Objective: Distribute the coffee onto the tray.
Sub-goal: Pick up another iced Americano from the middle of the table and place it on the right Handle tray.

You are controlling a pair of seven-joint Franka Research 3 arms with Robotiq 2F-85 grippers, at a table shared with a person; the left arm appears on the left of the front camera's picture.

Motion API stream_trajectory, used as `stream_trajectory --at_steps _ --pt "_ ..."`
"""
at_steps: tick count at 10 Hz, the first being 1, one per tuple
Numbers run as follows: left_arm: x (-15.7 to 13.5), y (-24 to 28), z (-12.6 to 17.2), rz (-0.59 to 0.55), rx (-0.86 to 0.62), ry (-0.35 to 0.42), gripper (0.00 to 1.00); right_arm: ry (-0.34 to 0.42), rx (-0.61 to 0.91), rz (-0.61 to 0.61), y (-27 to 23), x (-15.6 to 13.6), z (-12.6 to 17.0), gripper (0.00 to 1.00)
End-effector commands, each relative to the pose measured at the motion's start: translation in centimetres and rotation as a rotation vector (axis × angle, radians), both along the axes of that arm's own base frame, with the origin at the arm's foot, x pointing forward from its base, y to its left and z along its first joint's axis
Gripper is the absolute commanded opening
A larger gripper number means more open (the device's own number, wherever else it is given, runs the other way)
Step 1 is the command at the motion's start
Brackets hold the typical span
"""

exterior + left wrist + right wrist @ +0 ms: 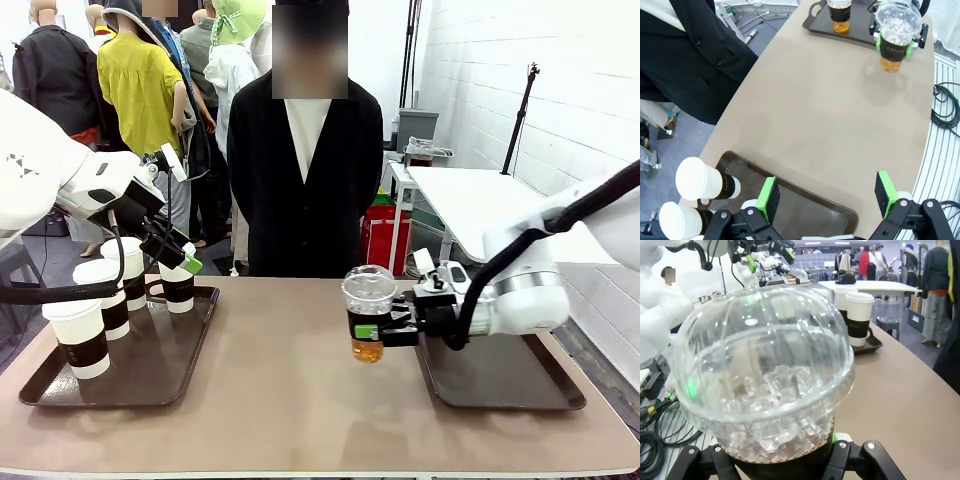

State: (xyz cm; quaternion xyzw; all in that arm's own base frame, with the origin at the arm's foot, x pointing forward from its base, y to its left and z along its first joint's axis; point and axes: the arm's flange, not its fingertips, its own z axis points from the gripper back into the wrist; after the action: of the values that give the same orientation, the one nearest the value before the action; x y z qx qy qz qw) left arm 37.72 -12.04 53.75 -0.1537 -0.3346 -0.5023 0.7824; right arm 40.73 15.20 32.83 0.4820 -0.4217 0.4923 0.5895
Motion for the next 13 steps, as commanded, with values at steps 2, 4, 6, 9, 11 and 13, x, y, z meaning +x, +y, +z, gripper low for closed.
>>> stream_trajectory --at_steps 2,4,6,9,11,13 --pt "0.1 0.2 -0.1 -0.009 0.000 0.002 1.00 -0.005 -0.007 -0.010 -3.7 -1.2 1.0 0.66" --pt "0.1 0.2 -0.1 -0.009 0.000 0.002 1.00 -0.019 -0.008 -0.062 -6.5 -1.1 0.7 0.66" --pt "0.1 0.2 -0.1 -0.009 0.000 0.002 1.00 -0.016 -0.009 -0.104 -9.3 -0.5 0.5 0.66" --pt "0.1 0.2 -0.1 -0.009 0.000 0.002 1.00 -0.059 -0.019 -0.123 -12.3 0.7 -1.5 0.66" --pt "0.1 0.2 -0.1 -0.009 0.000 0.002 1.00 -0.101 0.002 -0.160 -13.7 1.0 -2.9 0.66" --pt "0.1 0.2 -0.1 -0.009 0.000 0.002 1.00 -0.104 0.017 -0.208 -14.9 1.5 -4.4 0.66"
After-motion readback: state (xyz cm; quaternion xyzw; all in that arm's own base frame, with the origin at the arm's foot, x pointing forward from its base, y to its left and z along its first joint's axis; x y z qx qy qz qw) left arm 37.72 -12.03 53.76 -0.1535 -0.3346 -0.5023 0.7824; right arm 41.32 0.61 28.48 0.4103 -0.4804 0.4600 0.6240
